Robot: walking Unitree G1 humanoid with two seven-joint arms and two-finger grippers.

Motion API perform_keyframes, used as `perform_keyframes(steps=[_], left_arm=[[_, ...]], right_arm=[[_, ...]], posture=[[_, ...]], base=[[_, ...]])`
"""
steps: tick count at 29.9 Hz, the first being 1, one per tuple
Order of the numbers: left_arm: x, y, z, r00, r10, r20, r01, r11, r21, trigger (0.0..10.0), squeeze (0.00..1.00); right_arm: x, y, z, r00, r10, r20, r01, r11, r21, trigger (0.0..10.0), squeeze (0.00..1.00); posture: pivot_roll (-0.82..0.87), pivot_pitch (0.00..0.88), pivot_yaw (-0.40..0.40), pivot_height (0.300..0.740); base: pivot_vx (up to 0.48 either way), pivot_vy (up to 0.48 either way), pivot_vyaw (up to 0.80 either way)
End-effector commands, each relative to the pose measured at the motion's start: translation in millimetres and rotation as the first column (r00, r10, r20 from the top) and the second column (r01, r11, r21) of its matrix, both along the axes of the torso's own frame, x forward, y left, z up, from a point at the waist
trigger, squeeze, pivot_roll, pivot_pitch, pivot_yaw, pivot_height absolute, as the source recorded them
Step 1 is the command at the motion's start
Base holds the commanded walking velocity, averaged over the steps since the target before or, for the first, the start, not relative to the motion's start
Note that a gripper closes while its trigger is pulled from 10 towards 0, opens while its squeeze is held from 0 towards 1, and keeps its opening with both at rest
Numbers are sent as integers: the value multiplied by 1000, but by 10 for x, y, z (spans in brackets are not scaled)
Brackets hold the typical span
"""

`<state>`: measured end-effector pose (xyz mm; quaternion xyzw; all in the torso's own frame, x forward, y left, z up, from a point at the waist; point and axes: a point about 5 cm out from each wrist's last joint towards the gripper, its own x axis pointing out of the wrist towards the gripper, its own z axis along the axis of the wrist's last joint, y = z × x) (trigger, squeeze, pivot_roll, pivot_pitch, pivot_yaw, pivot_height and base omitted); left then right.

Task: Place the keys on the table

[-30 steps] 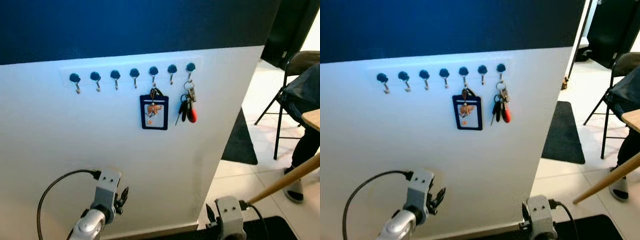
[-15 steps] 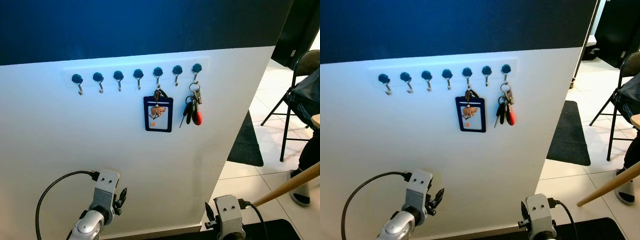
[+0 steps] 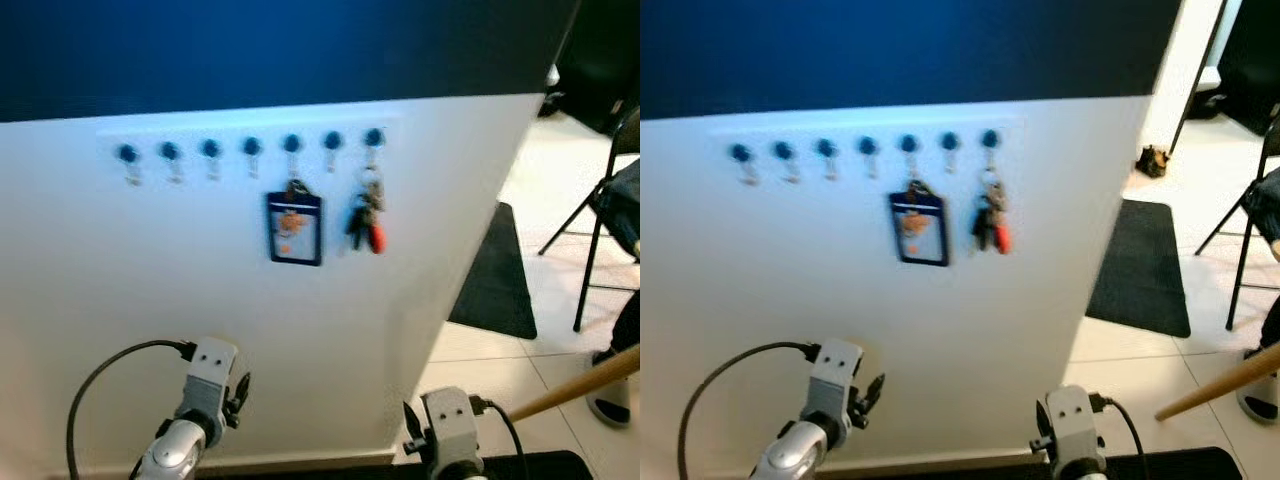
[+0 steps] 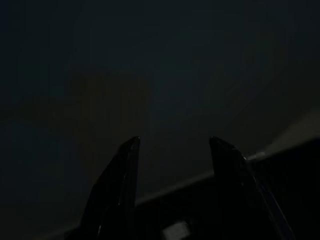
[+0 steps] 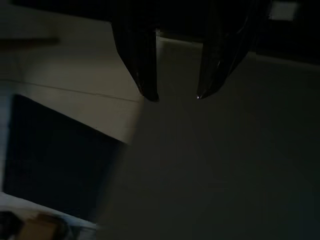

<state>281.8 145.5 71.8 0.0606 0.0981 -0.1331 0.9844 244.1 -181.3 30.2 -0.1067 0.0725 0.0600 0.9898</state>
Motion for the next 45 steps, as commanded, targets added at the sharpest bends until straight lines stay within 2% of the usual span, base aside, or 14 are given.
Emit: perform_keyframes(steps=[1, 9, 13, 18, 24, 25, 26, 30, 33, 35, 36, 37, 41, 45], left_arm=[[-31, 84, -54, 1000, 21, -17, -20, 999, 28, 10000, 0], [-16, 134, -63, 998, 53, -23, -53, 998, 23, 10000, 0], [17, 215, -54, 992, 129, -17, -128, 991, 28, 10000, 0], [84, 549, 9, 930, 368, 10, -368, 929, 44, 10000, 0], [55, 743, 97, 889, 457, 38, -458, 889, 23, 10000, 0], [18, 808, 216, 882, 467, 64, -466, 884, -22, 10000, 0], [18, 808, 216, 882, 467, 64, -466, 884, -22, 10000, 0], [-5, 804, 491, 902, 414, 120, -401, 908, -123, 10000, 0], [3, 860, 860, 886, 406, 225, -375, 912, -168, 10000, 0], [2, 879, 933, 878, 411, 246, -377, 910, -174, 10000, 0], [-1, 907, 1029, 866, 418, 273, -379, 907, -183, 10000, 0], [-35, 962, 1250, 843, 415, 343, -372, 909, -186, 10000, 0], [-144, 1030, 1527, 813, 404, 419, -353, 915, -197, 10000, 0], [-255, 1065, 1708, 808, 371, 458, -325, 929, -178, 10000, 0]], right_arm=[[-16, 45, -30, 1000, 7, -7, -7, 1000, 5, 10000, 0], [-7, 49, -33, 1000, 10, -6, -10, 1000, 5, 10000, 0], [-3, 61, -27, 1000, 16, -3, -16, 1000, 10, 10000, 0], [2, 174, 36, 995, 95, 27, -95, 995, -6, 10000, 0], [30, 275, 126, 987, 148, 66, -148, 989, -15, 10000, 0], [56, 345, 203, 978, 184, 94, -184, 983, -11, 10000, 0], [56, 345, 203, 978, 184, 94, -184, 983, -11, 10000, 0], [126, 461, 332, 963, 232, 138, -235, 972, 6, 10000, 0], [223, 558, 495, 946, 264, 190, -272, 962, 20, 10000, 0], [240, 572, 528, 943, 268, 200, -278, 960, 22, 10000, 0], [259, 579, 565, 939, 270, 211, -281, 959, 24, 10000, 0], [294, 584, 644, 934, 270, 235, -284, 959, 27, 10000, 0], [301, 570, 710, 930, 267, 253, -283, 959, 28, 10000, 0], [289, 552, 709, 931, 265, 251, -280, 960, 28, 10000, 0]], posture=[[3, 152, 64, 740], [5, 150, 65, 740], [4, 151, 65, 740], [1, 152, 70, 740], [1, 152, 69, 740], [15, 154, 61, 740], [15, 154, 61, 740], [40, 154, 43, 740], [58, 153, 32, 740], [62, 153, 30, 740], [74, 152, 23, 740], [80, 154, 19, 740], [90, 155, 16, 740], [92, 157, 19, 740]], base=[[0, 0, 0], [0, 0, 0], [0, 0, 0], [0, 0, 0], [0, 0, 0], [0, 0, 0], [0, 0, 0], [0, 0, 0], [0, 0, 0], [0, 0, 0], [0, 0, 0], [0, 0, 0], [0, 0, 0], [0, 0, 0]])
